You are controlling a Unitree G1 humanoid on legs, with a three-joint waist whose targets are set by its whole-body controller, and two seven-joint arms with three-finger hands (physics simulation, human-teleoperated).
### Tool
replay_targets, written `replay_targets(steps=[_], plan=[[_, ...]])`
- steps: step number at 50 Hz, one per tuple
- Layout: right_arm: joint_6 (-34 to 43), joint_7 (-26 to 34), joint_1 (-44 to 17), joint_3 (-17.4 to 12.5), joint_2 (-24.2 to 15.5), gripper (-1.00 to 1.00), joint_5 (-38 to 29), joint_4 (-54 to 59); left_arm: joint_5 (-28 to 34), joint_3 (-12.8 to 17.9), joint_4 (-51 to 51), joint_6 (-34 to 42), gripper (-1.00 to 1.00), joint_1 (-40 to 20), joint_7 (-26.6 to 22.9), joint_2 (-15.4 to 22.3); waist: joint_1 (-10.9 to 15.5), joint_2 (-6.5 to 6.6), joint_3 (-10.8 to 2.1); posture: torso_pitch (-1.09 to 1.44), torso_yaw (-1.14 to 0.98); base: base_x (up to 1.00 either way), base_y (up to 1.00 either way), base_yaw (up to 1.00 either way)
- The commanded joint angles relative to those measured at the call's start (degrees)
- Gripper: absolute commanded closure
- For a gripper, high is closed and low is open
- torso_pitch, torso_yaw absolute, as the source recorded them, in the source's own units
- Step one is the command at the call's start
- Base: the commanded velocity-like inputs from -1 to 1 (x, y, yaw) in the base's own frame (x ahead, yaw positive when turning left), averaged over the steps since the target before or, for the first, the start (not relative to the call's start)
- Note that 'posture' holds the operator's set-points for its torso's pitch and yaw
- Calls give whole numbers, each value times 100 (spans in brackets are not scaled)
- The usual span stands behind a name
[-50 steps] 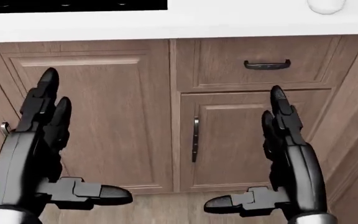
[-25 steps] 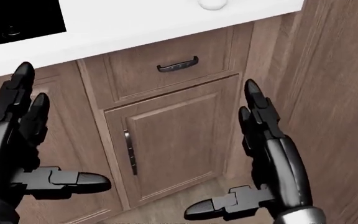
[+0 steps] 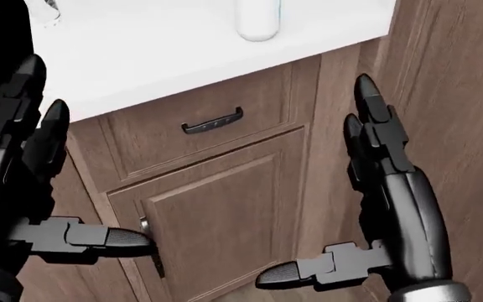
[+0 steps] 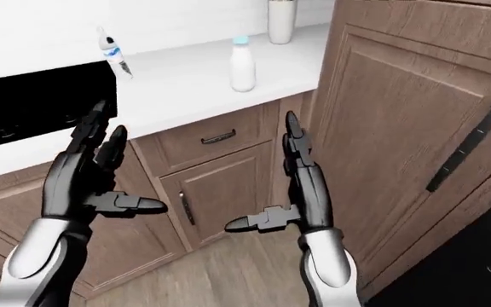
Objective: Move the drinks to the dining counter.
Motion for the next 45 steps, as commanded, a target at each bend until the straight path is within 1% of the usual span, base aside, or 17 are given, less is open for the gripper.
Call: replay_targets(steps=[1, 3, 5, 6, 11, 14, 15, 19, 23, 24, 28, 29, 31, 34, 39, 40, 45], plan=[[-102, 13, -74, 43, 8, -100, -10, -197, 7, 42, -124, -95, -100, -26, 19, 12, 23, 41, -67, 0, 0, 48, 25, 0], [-139, 30, -60, 72, 10, -100, -14, -259, 0, 50, -71, -169, -100, 3, 7, 5, 77, 107, 191, 0, 0, 19, 22, 0], [-249, 40, -43, 62, 14, -100, -6, -188, -6, 52, -137, -117, -100, 12, 9, 9, 107, 130, -69, 0, 0, 0, 13, 0], [-278, 38, -31, 67, 20, -100, -3, -167, -5, 51, -129, -127, -100, 15, 9, 7, 105, 91, -47, 0, 0, 0, 11, 0], [-353, 47, 6, 52, 19, -100, 18, -143, 31, 6, -60, -224, -100, 58, 4, -9, 98, -214, 11, 0, 0, 0, 9, 0], [-466, 94, 75, 100, 13, -100, 39, -103, 38, 8, -80, -223, -100, 84, -7, -15, 127, -570, -53, 0, 0, 0, 4, 58], [-461, 94, 69, 98, 17, -100, 42, -106, 38, 9, -90, -214, -100, 83, -9, -15, 154, -346, -56, 0, 0, 0, 0, 100], [-519, 103, 123, 88, 22, -100, 67, -121, 29, 24, -141, -172, -100, 73, -17, -11, 70, -424, -18, 0, 0, 0, 0, 100], [-548, 81, 128, 74, 27, -100, 77, -162, 22, 42, -158, -166, -100, 79, -27, -4, -101, -205, 26, 0, 0, 0, 14, 75], [-542, 70, 124, 75, 25, -100, 70, -183, 22, 40, -186, -128, -100, 68, -23, -3, 94, -433, 9, 0, 0, 0, 9, 0], [-357, 13, 66, 45, 22, -100, 58, -290, 25, 35, -226, -33, -100, -4, -1, 5, -6, 244, -127, 0, 0, 0, 0, 0], [-310, 6, 44, 43, 16, -100, 41, -323, 36, 28, -175, -82, -100, -7, -6, 9, 6, 13, 21, 0, 0, 0, 0, 0], [-373, 8, 78, 17, 22, -100, 72, -320, 44, 18, -214, -42, -100, -14, -2, 13, 0, -96, -140, 0, 0, 14, 0, 0], [-408, 8, 94, 35, 20, -100, 67, -303, 57, 12, -201, -51, -100, -25, -4, 10, 59, -208, 139, 0, 0, 38, 0, 0], [-445, 13, 97, 24, 16, -100, 78, -285, 75, -9, -225, -25, -100, -43, -7, 11, 101, -709, 43, 0, 0, 42, 0, 0], [-405, 11, 79, 32, 14, -100, 70, -314, 69, 5, -229, -6, -100, -61, -7, 12, 47, -523, 113, 0, 0, 42, 0, 0], [-414, 20, 70, 51, 11, -100, 52, -323, 62, 24, -230, 1, -100, -70, -9, 14, 38, -455, 51, 0, 0, 44, 0, 0]])
